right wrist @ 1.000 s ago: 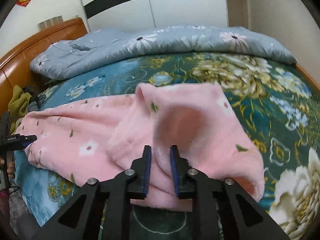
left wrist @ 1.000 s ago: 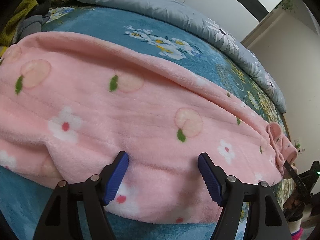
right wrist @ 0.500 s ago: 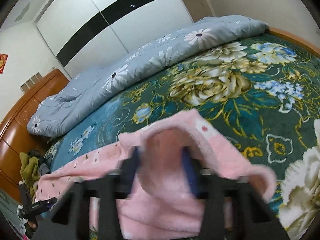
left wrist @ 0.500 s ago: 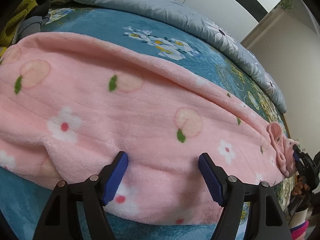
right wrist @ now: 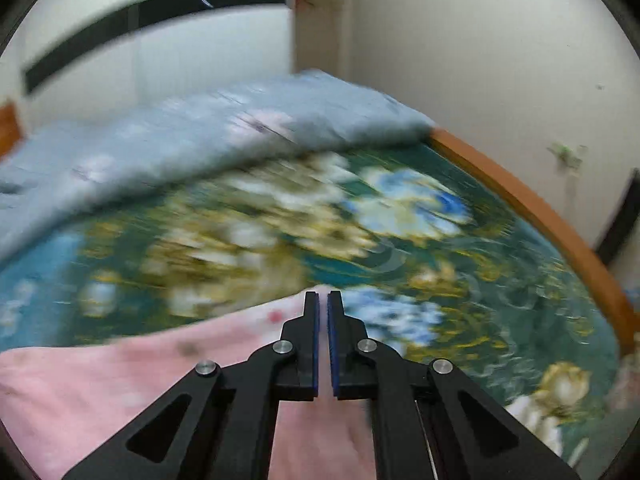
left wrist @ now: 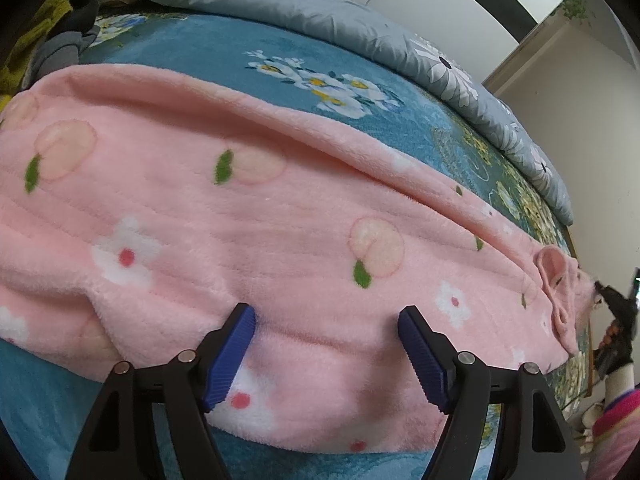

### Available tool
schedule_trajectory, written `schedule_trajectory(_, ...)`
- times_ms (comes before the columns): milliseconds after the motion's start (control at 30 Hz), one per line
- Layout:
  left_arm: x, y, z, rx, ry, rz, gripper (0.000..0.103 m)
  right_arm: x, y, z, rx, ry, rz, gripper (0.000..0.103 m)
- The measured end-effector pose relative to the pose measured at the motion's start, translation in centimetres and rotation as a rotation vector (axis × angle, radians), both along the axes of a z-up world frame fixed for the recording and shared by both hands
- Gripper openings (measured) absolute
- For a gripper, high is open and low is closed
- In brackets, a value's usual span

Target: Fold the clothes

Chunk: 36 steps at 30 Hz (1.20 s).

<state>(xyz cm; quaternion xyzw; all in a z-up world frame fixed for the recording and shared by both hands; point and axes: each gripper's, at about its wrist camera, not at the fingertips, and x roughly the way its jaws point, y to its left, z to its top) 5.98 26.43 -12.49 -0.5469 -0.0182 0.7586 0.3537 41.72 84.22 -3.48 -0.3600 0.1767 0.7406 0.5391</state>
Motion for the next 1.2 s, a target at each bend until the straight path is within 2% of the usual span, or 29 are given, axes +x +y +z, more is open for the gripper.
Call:
schedule_trajectory(33, 0.0, 0.0, 0.0, -0.002, 0.001, -0.002, 0.079, 0.3, 1.0, -1.0, -0.010, -0.038, -0.047, 0.004)
schedule_trajectory(67, 0.0, 0.0, 0.0, 0.000, -0.002, -0.001, 0.079, 1.1, 1.4, -1.5, -0.019, -0.013, -0.074, 0.004)
schedule_trajectory(167, -0.2, -0.1, 0.0, 0.005, -0.010, -0.001, 0.079, 4.0, 1.7, -2.1, -0.059, 0.134, -0.119, 0.005)
schedule_trajectory(267, -0.2, -0.2, 0.0, 0.010, -0.016, 0.000, 0.079, 7.1, 0.6, -2.5, -0.150, 0.299, -0.116, 0.025)
schedule_trajectory(333, 0.0, -0.1, 0.1, 0.005, -0.009, 0.001, 0.079, 8.8, -1.5, -2.8, -0.194, 0.368, -0.107, 0.026)
schedule_trajectory(400, 0.0, -0.2, 0.2, 0.005, -0.010, 0.001, 0.079, 9.1, -3.4, -3.6, -0.252, 0.394, -0.053, 0.029)
schedule_trajectory(467, 0.0, -0.4, 0.3, 0.012, -0.025, 0.006, 0.079, 9.1, -5.0, -4.5, -0.302, 0.397, -0.003, 0.040)
schedule_trajectory(567, 0.0, -0.7, 0.6, 0.026, -0.052, 0.013, 0.079, 8.9, -6.5, -5.6, -0.328, 0.360, -0.033, 0.041)
schedule_trajectory(667, 0.0, -1.2, 0.7, 0.042, -0.078, 0.018, 0.079, 9.0, -8.1, -5.8, -0.322, 0.434, -0.026, 0.041)
schedule_trajectory(833, 0.0, -1.7, 0.8, 0.053, -0.104, 0.026, 0.079, 7.3, -8.3, -6.9, -0.374, 0.413, -0.062, 0.041)
schedule_trajectory(900, 0.0, -1.8, 0.9, 0.057, -0.113, 0.025, 0.079, 7.4, -8.0, -7.0, -0.384, 0.432, -0.097, 0.040)
schedule_trajectory(933, 0.0, -1.9, 0.9, 0.061, -0.118, 0.026, 0.079, 7.6, -7.9, -7.1, -0.390, 0.447, -0.109, 0.028)
schedule_trajectory(967, -0.1, -2.1, 0.8, 0.066, -0.127, 0.030, 0.079, 7.8, -7.9, -7.1, -0.397, 0.464, -0.118, 0.006)
schedule_trajectory(1033, -0.2, -2.4, 0.8, 0.077, -0.146, 0.038, 0.079, 8.2, -7.8, -7.1, -0.410, 0.498, -0.138, 0.005)
schedule_trajectory(1133, -0.4, -2.7, 1.1, 0.092, -0.162, 0.040, 0.079, 9.9, -9.1, -4.5, -0.336, 0.573, -0.116, 0.003)
schedule_trajectory(1200, -0.6, -3.0, 1.1, 0.098, -0.165, 0.046, 0.079, 11.2, -10.0, -3.2, -0.279, 0.581, -0.101, 0.003)
